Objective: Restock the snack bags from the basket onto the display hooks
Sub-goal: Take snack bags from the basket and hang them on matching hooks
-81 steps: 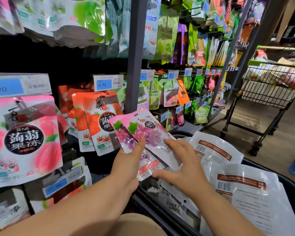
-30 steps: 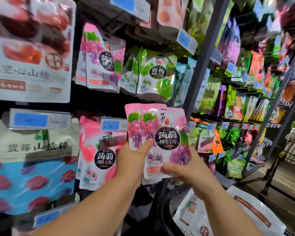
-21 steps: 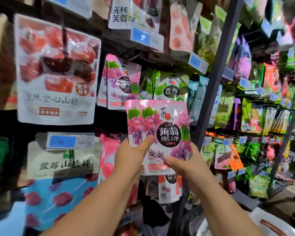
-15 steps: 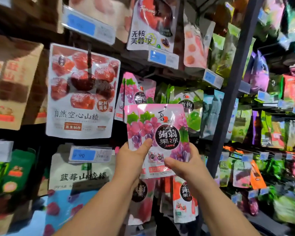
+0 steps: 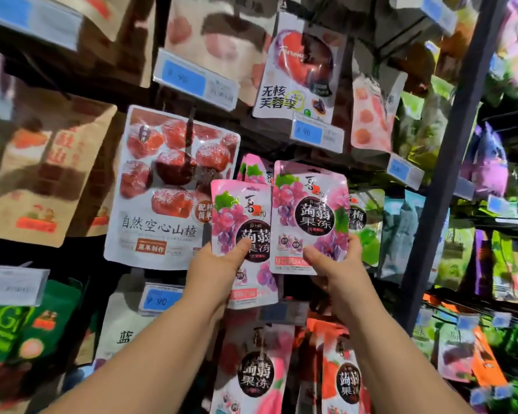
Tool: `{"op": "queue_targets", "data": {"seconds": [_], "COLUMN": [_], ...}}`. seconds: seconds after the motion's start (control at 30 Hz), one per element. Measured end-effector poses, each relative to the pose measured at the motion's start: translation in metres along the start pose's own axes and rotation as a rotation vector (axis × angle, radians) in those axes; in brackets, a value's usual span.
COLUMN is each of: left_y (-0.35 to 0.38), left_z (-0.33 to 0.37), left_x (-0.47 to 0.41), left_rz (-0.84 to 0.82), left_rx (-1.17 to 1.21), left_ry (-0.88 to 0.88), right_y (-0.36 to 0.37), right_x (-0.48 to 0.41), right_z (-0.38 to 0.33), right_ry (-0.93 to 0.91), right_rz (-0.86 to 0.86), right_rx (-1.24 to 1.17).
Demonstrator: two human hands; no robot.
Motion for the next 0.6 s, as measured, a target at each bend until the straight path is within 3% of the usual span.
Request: {"op": "queue_targets", "data": {"seconds": [0.6], "left_y": [-0.020], "left_z": [0.020], "left_x": [-0.009], "left_rz": [0.023], "left_rx": [0.080], "left_ry": [0.062], "right_y": [0.015], "right_x": [-0.017], "right_z": [-0.008], "right_ry": [-0.146], "right_rz": [-0.031], "right_rx": [-0.066]}}
Point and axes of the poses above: each hand's wrist, its own x-axis away from the middle knuckle, its own y-axis out of the palm, z = x × y, the point moved 8 cm from there along -x, towards the middle knuckle, and after that the axes turned 10 degrees about z, right-handed, at the moved point
